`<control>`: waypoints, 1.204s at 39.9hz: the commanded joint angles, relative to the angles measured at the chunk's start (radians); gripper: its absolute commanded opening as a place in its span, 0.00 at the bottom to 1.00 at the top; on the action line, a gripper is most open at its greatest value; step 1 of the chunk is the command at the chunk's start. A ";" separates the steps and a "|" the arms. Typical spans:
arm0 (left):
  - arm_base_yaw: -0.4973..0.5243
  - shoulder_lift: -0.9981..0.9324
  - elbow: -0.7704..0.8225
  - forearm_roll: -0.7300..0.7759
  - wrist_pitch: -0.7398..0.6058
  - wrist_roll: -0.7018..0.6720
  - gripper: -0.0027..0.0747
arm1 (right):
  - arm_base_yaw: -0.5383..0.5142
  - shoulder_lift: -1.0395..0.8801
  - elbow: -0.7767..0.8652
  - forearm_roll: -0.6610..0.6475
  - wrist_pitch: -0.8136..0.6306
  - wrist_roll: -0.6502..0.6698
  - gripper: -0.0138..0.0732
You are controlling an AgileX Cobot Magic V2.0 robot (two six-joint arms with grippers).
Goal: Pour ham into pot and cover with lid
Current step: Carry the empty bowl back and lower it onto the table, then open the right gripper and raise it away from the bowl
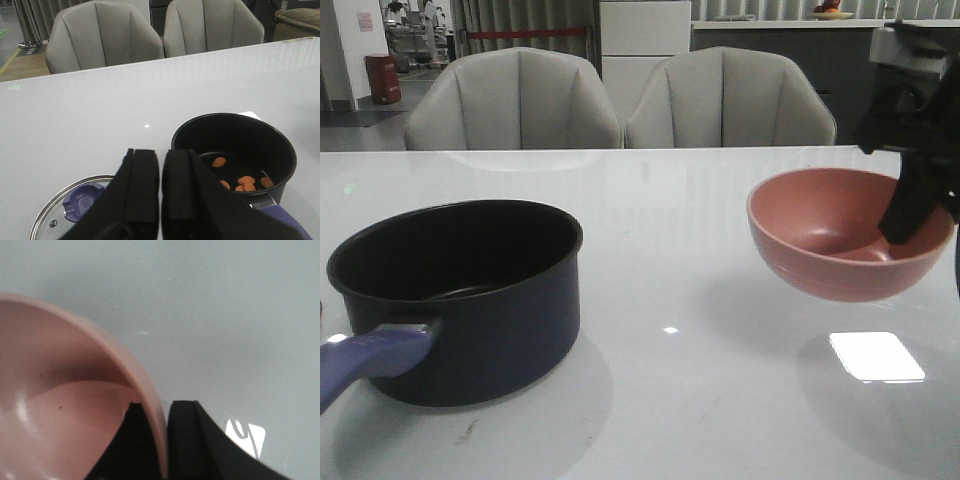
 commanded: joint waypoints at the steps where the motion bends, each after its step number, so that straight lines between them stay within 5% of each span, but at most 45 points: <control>1: -0.007 0.011 -0.027 -0.011 -0.071 -0.011 0.19 | -0.005 0.004 -0.036 0.007 -0.025 0.000 0.42; 13: -0.007 0.011 -0.027 -0.011 -0.071 -0.011 0.19 | -0.005 0.058 -0.075 -0.002 -0.016 -0.015 0.72; 26: -0.007 0.011 -0.027 -0.011 -0.072 -0.011 0.19 | 0.002 -0.116 -0.115 0.015 0.077 -0.070 0.72; 48: -0.007 0.011 -0.027 -0.011 -0.081 -0.011 0.19 | 0.265 -0.785 0.282 0.059 -0.333 -0.095 0.72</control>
